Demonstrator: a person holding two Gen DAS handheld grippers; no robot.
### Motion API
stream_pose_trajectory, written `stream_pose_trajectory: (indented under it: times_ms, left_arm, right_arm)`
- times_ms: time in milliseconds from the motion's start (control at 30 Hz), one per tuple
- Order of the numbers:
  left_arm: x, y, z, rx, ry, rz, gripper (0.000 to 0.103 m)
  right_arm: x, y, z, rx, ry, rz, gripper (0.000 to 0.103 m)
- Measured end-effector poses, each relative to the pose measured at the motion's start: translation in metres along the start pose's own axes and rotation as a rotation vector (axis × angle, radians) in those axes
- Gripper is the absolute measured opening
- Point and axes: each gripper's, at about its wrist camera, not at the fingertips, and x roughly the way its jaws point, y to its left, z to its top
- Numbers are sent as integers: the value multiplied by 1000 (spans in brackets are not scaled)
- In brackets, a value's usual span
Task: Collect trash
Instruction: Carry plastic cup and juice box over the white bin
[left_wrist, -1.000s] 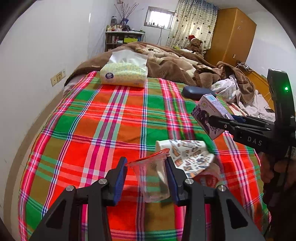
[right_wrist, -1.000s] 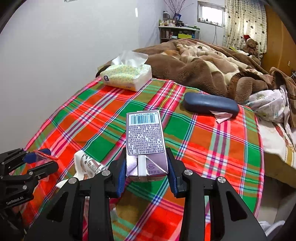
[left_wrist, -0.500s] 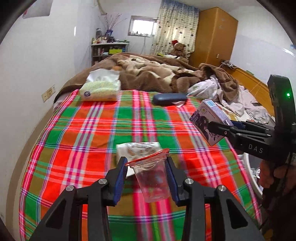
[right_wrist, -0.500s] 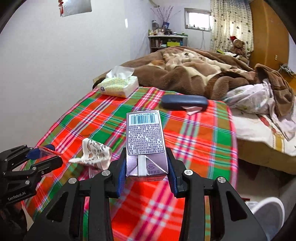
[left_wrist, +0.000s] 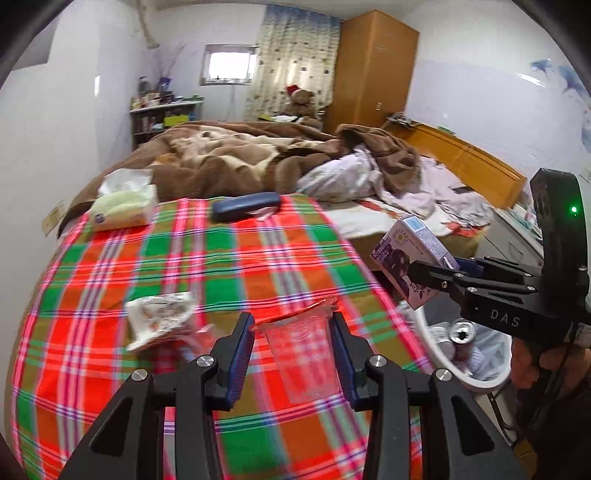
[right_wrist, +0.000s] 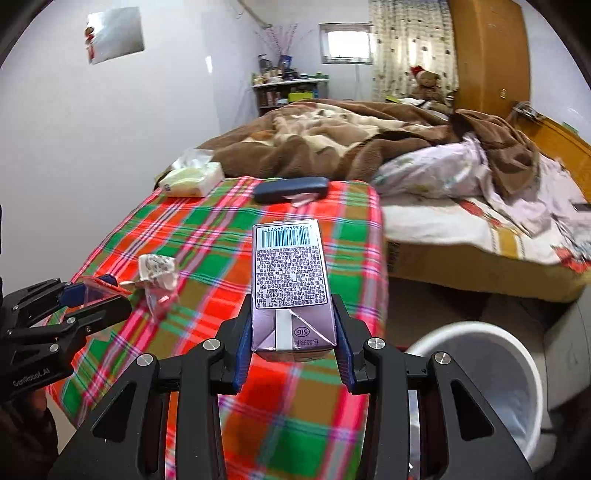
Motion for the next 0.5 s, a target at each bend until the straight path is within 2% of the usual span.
stream_pose_trajectory:
  times_ms: [500]
  left_arm:
    - [27,-115,-3,133,37,-167,42]
  right_arm:
    - [-41,-73,-44,131,7,-141,39]
